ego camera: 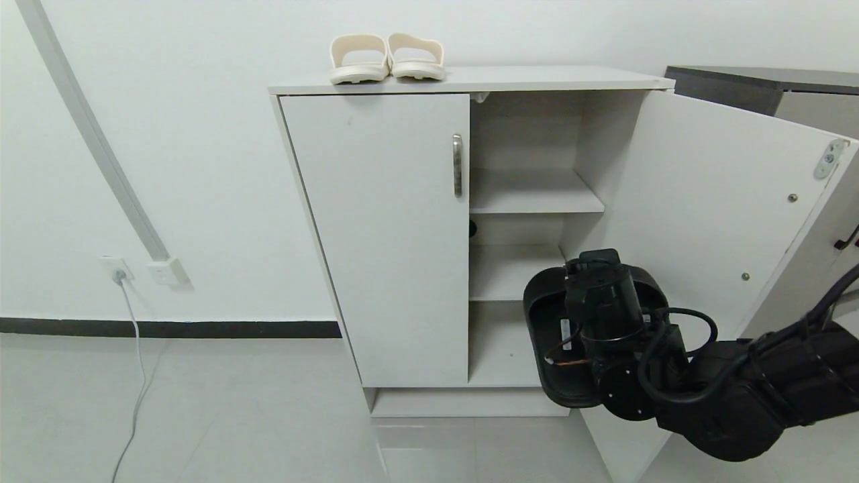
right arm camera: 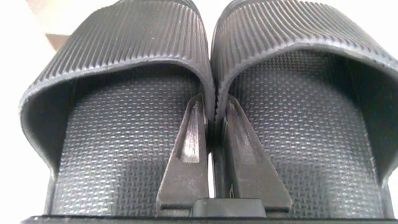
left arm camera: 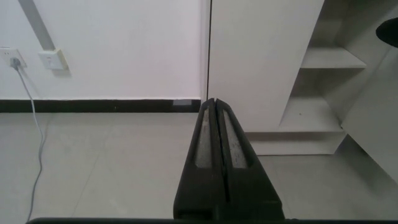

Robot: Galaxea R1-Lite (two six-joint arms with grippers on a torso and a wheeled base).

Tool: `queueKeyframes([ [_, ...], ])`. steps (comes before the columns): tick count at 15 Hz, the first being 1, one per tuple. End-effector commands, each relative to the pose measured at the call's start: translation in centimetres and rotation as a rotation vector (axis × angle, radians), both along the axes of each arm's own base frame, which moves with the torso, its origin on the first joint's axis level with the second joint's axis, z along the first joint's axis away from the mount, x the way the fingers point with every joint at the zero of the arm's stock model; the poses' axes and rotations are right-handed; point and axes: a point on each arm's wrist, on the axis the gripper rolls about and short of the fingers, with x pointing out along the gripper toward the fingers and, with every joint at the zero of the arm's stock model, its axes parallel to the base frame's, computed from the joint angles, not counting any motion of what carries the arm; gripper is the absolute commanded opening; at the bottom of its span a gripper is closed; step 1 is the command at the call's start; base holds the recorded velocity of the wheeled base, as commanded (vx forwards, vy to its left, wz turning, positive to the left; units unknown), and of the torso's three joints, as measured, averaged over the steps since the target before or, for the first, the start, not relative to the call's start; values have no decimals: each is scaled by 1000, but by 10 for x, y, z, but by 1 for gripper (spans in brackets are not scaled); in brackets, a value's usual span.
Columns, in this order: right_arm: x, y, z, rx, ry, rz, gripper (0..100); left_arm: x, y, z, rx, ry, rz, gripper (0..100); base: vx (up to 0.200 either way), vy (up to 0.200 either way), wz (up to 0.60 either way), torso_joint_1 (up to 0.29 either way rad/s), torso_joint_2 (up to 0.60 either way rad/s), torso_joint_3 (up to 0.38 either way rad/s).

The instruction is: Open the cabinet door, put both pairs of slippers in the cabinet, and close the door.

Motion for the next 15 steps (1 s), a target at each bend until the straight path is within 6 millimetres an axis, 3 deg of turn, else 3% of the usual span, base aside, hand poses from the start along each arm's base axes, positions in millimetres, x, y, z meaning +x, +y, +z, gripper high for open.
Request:
queueKeyframes([
  [1,-4,9,5,44,-17,62,0,0,0,0,0,2,1,0,0,0,0,0,0,0],
  [4,-15,30,12,162,-91,239,0,0,0,0,0,2,1,0,0,0,0,0,0,0],
  [7,-17,33,10,161,-85,254,0,0,0,0,0,2,1,0,0,0,0,0,0,0],
  [13,-19,33,9,156,-81,254,0,0,0,0,-1,2,1,0,0,-200,0,2,1,3],
  [15,-23,37,8,157,-77,274,0,0,0,0,0,2,1,0,0,0,0,0,0,0],
])
